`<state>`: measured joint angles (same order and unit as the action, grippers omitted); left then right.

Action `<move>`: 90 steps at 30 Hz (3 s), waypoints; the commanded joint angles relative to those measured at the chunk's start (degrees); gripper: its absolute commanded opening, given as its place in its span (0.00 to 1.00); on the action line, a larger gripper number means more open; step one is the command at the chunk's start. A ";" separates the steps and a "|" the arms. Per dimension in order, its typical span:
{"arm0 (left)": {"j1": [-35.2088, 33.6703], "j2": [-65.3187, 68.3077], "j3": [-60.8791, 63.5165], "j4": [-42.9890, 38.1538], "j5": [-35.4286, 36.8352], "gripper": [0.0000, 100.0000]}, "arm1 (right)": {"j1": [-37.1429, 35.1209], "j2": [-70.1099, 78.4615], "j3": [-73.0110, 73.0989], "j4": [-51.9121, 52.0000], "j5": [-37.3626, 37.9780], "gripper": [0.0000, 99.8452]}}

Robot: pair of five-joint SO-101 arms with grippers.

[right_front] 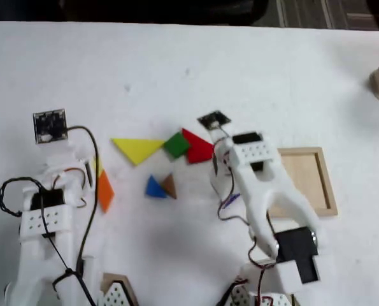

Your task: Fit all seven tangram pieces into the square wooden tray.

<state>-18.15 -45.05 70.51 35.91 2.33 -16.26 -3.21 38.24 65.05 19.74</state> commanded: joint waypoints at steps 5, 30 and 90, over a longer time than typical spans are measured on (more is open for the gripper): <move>1.98 0.04 -1.14 -1.49 -0.79 0.25 | -4.18 -3.56 3.34 -7.87 -10.11 0.28; 1.98 0.04 -1.14 -1.41 -0.79 0.25 | 7.60 -9.01 -6.86 5.49 -5.89 0.02; 4.35 -0.31 0.09 -2.46 -0.88 0.25 | 42.42 16.40 -37.27 23.69 21.80 0.02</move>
<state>-14.73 -45.05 71.03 35.03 2.15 27.43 19.30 -5.71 93.54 41.01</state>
